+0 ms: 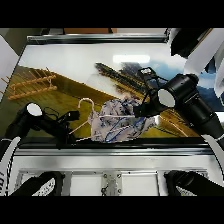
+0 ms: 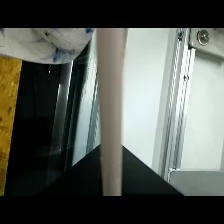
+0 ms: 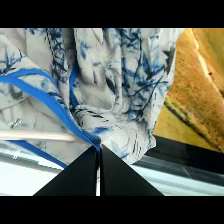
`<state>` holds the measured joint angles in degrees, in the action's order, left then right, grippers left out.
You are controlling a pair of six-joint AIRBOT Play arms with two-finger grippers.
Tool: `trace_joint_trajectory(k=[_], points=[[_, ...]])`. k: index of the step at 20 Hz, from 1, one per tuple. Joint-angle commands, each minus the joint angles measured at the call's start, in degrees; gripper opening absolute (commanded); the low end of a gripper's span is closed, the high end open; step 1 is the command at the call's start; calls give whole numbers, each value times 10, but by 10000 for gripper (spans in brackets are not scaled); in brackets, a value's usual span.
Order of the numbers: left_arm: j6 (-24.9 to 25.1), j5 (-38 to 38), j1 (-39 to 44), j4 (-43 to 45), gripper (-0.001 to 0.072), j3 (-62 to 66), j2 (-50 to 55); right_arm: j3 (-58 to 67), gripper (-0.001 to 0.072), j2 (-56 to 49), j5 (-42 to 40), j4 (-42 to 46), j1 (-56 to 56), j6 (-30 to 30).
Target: Fold the clothes and pants, and hang the long-sleeved shirts on hangers.
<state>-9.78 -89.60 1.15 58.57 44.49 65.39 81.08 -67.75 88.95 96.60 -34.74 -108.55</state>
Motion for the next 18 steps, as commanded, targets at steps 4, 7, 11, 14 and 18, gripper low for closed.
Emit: trace_joint_trajectory(k=[4, 7, 11, 14, 18], points=[[0, 15, 31, -48, 15, 55, 61, 48, 14, 0, 0, 11, 0, 39], [0, 27, 31, -62, 15, 73, 76, 52, 14, 0, 0, 11, 0, 38], [0, 37, 31, -62, 15, 73, 77, 52, 14, 0, -1, 0, -1, 38], [0, 37, 31, -63, 15, 73, 77, 52, 14, 0, -19, -4, -11, 38], [0, 37, 31, -62, 15, 73, 77, 52, 15, 0, -82, -4, -47, 38]])
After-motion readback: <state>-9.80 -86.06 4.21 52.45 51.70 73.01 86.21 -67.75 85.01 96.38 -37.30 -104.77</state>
